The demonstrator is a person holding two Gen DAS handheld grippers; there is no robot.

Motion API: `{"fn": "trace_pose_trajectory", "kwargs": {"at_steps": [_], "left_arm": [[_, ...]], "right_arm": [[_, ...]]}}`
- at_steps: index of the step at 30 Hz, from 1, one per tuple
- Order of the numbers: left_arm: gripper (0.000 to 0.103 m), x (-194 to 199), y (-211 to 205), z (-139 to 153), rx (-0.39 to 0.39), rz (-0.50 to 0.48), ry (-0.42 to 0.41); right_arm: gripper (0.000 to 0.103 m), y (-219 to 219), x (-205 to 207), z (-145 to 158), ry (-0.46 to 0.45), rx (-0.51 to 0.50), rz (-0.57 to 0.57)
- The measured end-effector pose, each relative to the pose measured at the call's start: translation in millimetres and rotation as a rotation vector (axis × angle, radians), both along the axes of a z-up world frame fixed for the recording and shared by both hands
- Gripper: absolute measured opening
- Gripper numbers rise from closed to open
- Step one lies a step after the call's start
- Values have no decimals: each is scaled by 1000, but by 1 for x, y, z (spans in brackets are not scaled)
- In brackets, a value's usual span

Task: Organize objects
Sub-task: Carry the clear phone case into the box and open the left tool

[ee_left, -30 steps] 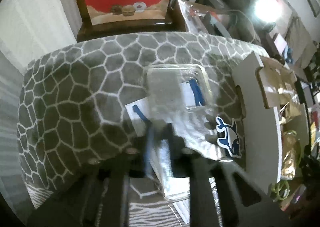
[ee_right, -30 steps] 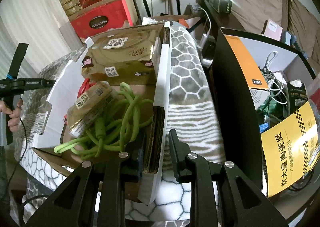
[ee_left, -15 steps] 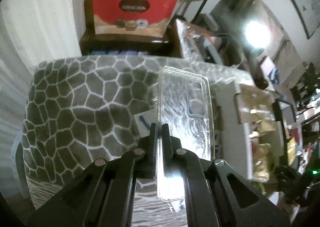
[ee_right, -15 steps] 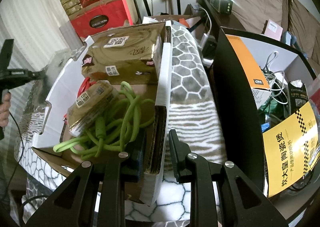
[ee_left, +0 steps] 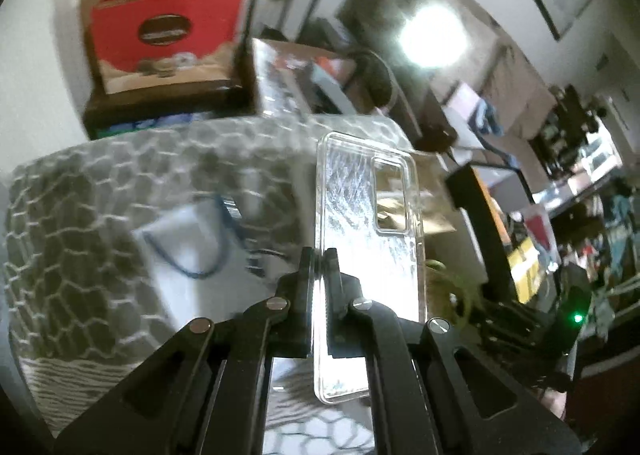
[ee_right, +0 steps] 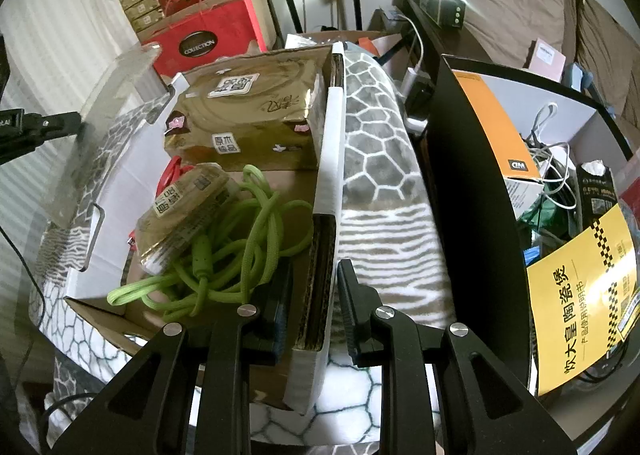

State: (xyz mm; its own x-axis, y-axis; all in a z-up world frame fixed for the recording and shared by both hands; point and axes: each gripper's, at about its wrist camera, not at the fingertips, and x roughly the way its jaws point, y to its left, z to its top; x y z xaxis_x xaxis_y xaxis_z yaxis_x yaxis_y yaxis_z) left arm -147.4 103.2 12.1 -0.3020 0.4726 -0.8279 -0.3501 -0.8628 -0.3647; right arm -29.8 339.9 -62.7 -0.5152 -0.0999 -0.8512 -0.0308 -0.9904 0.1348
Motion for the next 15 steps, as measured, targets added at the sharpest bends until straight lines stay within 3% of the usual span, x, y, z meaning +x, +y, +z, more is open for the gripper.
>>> {"fn": "trace_pose_trajectory", "kwargs": {"at_steps": [7,15], "left_arm": [[4,19,61,-19,-15,-85,-48],[4,24,70,-38,44,18,-112]], "right_arm": [[23,2,3,-1,-1,-11,-6],[23,4,5,-2,6,-26,-8]]}}
